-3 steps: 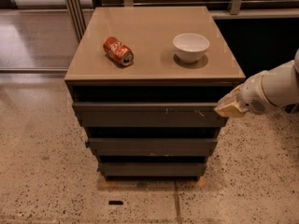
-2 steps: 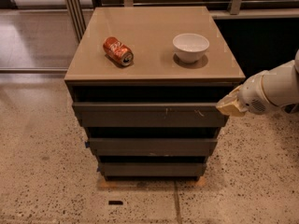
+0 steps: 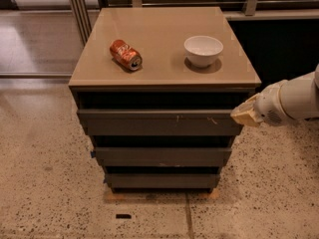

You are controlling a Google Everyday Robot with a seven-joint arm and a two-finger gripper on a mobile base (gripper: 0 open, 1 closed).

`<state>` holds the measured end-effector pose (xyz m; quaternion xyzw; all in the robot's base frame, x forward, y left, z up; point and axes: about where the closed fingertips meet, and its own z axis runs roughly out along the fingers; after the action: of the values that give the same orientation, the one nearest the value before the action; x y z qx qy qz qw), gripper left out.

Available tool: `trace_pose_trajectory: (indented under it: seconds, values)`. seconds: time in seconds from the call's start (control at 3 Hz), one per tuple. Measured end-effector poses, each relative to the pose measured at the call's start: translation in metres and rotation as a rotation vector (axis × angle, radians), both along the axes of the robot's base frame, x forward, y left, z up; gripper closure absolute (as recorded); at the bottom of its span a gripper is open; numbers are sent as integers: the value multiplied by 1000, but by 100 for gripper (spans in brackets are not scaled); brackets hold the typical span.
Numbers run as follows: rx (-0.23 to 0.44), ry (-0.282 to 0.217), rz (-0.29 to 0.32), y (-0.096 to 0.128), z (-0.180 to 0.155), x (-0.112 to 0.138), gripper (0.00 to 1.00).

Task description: Open top drawer

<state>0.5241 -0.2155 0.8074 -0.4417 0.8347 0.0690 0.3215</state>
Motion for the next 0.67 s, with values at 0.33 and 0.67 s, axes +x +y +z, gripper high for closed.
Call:
trace_pose_trajectory:
  seconds: [0.33,0.67]
  values:
    - [102,16,-103,9,-57,-15,100]
    - [184,-17,-184,17,-96,1,100]
